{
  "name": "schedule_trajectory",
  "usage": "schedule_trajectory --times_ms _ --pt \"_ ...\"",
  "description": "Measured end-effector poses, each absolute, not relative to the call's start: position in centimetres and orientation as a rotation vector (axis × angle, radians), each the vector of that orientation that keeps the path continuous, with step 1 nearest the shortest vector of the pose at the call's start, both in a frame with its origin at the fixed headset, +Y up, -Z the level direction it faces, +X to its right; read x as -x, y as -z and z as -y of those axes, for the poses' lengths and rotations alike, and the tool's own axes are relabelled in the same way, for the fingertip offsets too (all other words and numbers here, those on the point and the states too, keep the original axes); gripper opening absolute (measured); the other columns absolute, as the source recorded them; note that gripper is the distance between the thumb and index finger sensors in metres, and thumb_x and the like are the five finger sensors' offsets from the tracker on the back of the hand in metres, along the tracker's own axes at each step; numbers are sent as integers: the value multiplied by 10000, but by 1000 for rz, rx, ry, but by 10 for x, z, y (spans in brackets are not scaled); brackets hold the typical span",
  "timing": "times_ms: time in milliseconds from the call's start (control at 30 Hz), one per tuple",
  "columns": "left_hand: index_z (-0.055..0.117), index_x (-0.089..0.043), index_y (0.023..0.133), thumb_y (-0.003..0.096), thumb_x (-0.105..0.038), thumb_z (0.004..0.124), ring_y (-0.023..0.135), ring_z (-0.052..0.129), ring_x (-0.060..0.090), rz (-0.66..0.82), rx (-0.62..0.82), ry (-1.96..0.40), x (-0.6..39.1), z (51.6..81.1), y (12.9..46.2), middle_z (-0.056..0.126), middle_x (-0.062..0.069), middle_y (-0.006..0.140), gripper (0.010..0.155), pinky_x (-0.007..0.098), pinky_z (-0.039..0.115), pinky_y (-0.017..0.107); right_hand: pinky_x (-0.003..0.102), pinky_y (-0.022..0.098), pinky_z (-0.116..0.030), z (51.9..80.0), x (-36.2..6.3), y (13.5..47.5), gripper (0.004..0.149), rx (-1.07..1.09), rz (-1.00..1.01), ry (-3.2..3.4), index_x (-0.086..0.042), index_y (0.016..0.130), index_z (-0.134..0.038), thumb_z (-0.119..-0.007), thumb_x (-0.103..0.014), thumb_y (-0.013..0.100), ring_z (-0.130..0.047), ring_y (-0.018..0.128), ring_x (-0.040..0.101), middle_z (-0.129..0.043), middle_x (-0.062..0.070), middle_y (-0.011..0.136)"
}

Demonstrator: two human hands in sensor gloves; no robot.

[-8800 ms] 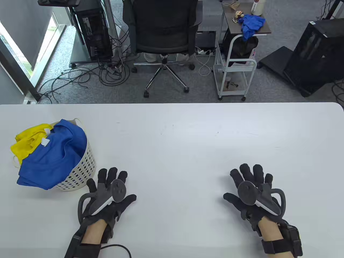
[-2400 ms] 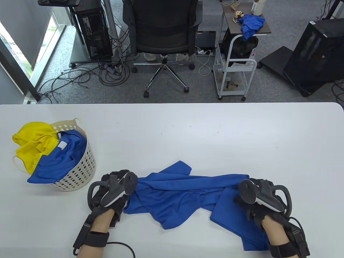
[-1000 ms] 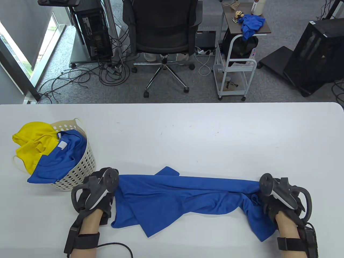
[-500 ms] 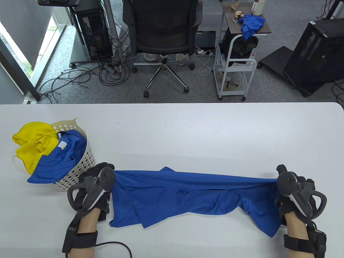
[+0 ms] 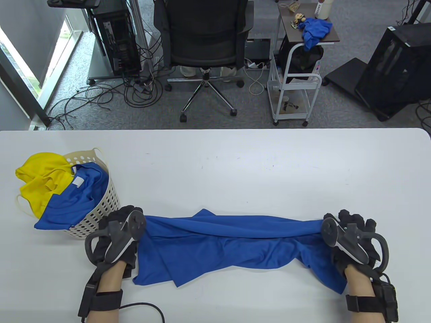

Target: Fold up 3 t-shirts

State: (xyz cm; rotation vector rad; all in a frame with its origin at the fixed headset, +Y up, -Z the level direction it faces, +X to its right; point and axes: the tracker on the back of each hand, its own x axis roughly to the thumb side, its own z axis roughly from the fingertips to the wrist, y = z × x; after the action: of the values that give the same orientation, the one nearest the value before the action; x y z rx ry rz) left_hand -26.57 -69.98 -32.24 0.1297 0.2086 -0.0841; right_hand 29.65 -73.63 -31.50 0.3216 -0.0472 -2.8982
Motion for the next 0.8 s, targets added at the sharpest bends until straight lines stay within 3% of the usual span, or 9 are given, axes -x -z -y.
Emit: schedule_trajectory --times_ms 67,233,267,333,400,533,667,800 --pt "724 -455 855 441 -483 713 880 852 139 -213 -130 73 268 698 322 801 -148 958 414 465 707 714 728 735 -353 735 -301 315 361 -339 83 2935 -371 787 -791 -731 -427 435 -550 1014 421 -592 61 1085" --pt "721 -444 861 448 -474 712 866 863 137 -231 -162 54 276 685 323 794 -141 965 414 437 754 665 738 738 -329 709 -306 315 363 -312 20 2977 -332 799 -792 -737 -388 444 -512 1032 426 -567 54 1094" --pt "720 -442 863 449 -475 711 860 868 134 -231 -165 45 275 683 324 794 -141 964 415 431 761 656 737 738 -313 708 -303 318 400 -237 67 2999 -374 834 -744 -780 -375 435 -492 1037 421 -527 50 1113" --pt "721 -442 863 449 -473 712 863 865 136 -214 -161 49 270 684 325 795 -138 964 414 439 748 671 743 732 -265 716 -296 327 637 -175 239 2939 -397 969 -573 -842 -428 392 -426 1046 441 -415 71 1150" --pt "720 -444 862 449 -475 710 867 864 132 -205 -157 86 266 687 326 796 -143 963 414 444 740 684 748 731 -250 731 -289 335 667 -133 363 2839 -400 963 -576 -852 -481 361 -411 1050 438 -395 68 1154" --pt "722 -442 861 448 -474 711 864 865 135 -208 -150 100 267 690 327 799 -139 960 414 444 740 684 727 734 -368 742 -282 344 431 -113 148 2811 -402 817 -747 -794 -448 391 -591 1008 385 -636 20 1062" --pt "723 -436 864 451 -469 712 865 860 135 -237 -145 108 271 691 328 795 -133 964 414 416 746 675 734 724 -369 709 -291 347 406 -94 283 2905 -352 822 -778 -686 -432 435 -575 1008 405 -659 31 1041" --pt "721 -440 864 452 -469 709 870 858 130 -244 -139 164 266 692 330 792 -137 967 413 422 750 671 755 704 -344 688 -306 362 405 -169 443 3058 -299 831 -808 -679 -407 462 -546 1000 457 -650 93 1055"
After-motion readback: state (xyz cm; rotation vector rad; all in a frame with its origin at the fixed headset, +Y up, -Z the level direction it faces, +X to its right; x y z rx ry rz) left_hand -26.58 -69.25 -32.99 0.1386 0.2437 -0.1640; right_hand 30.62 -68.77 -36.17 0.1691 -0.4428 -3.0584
